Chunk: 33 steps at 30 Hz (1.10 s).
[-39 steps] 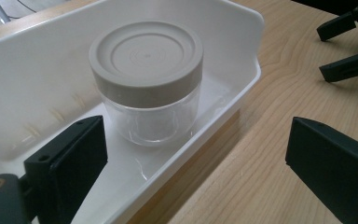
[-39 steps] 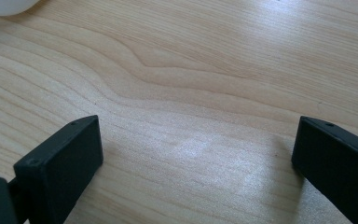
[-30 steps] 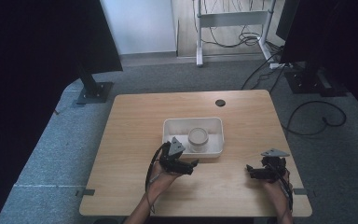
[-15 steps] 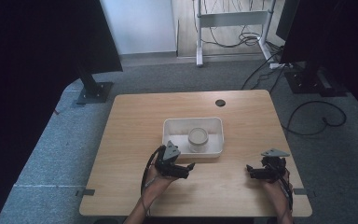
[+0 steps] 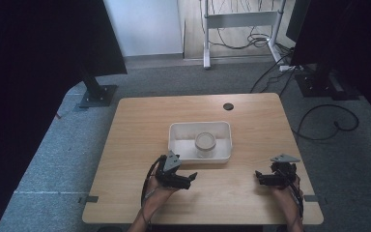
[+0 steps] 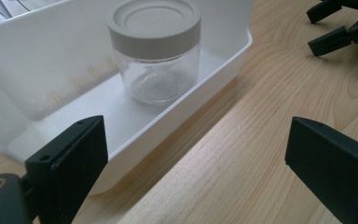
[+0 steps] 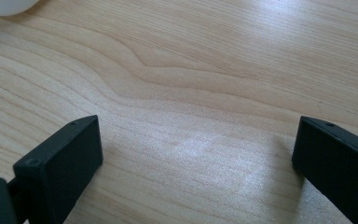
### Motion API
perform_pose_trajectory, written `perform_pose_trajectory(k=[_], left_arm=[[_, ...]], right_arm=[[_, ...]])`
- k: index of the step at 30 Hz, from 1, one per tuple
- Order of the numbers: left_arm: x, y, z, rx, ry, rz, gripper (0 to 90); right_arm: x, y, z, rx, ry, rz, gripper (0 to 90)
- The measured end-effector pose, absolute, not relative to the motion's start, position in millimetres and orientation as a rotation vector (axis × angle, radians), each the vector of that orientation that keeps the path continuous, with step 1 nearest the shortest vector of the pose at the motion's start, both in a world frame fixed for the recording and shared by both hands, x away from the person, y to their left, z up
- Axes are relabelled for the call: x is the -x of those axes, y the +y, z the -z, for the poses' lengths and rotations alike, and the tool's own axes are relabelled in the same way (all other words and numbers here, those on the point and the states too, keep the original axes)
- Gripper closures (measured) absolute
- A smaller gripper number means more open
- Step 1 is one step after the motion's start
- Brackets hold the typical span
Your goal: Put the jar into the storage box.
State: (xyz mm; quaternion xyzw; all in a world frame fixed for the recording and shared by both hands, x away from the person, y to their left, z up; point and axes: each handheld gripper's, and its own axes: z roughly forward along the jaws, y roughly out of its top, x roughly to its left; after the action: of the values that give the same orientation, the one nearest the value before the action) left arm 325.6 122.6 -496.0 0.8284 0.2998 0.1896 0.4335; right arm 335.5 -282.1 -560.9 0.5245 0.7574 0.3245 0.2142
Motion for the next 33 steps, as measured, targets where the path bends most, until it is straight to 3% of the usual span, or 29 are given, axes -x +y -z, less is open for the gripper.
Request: perform_pose_trajectory(k=[33], left_arm=[[-315, 154, 529, -2.084, 0.830, -0.503, 5.5]], right_arm=[[-335, -282, 561, -1.456, 2.100, -0.900, 1.4]])
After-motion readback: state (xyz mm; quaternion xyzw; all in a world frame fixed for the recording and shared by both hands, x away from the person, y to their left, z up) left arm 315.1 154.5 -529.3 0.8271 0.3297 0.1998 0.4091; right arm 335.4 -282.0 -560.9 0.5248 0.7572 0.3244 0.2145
